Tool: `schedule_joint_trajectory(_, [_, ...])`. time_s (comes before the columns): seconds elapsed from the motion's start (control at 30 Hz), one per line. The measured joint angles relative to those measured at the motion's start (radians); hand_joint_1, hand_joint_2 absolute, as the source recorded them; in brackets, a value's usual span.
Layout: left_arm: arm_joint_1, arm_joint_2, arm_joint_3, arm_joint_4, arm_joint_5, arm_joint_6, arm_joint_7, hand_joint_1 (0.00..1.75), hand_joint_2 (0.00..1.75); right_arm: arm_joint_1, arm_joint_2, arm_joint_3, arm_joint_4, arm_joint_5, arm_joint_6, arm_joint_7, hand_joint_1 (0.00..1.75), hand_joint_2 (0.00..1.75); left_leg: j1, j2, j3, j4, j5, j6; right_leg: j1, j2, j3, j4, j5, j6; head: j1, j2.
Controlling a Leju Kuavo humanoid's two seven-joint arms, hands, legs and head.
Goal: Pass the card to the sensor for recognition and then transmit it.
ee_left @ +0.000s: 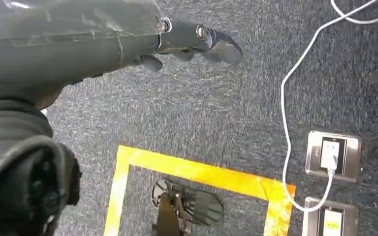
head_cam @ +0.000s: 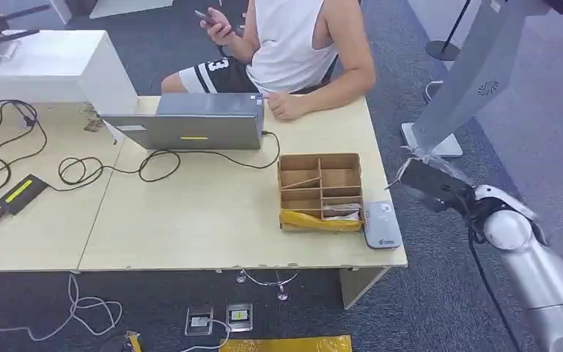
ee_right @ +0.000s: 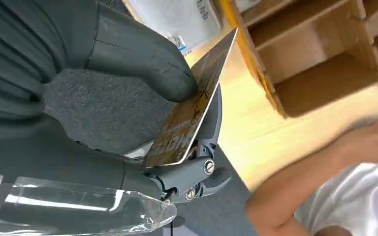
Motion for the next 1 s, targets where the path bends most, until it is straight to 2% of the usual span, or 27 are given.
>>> schedule_joint_trajectory(0.23, [-0.010,0.007,0.000,0.032,0.000,-0.024,0.002,0.00,0.00,0.037,0.000,0.001,-0.041,0.019,0.042,0.001,1.75,1.75,0.000,0.000,0.000,0.000,0.000,0.000,0.000,0.000,0.000,0.000,0.000,0.000,0.000,0.000])
schedule_joint_trajectory(0.5, [-0.019,0.009,0.000,0.062,0.000,-0.039,0.007,0.00,0.00,0.063,0.004,0.007,-0.050,0.043,0.052,0.002,1.75,1.75,0.000,0.000,0.000,0.000,0.000,0.000,0.000,0.000,0.000,0.000,0.000,0.000,0.000,0.000])
schedule_joint_trajectory(1.0, [-0.031,0.006,0.000,0.102,0.000,-0.054,0.014,0.00,0.00,0.083,0.041,0.061,0.018,0.145,-0.046,-0.043,1.75,1.75,0.000,0.000,-0.001,0.000,0.000,0.000,0.000,-0.001,0.000,0.000,0.000,0.000,0.000,0.000])
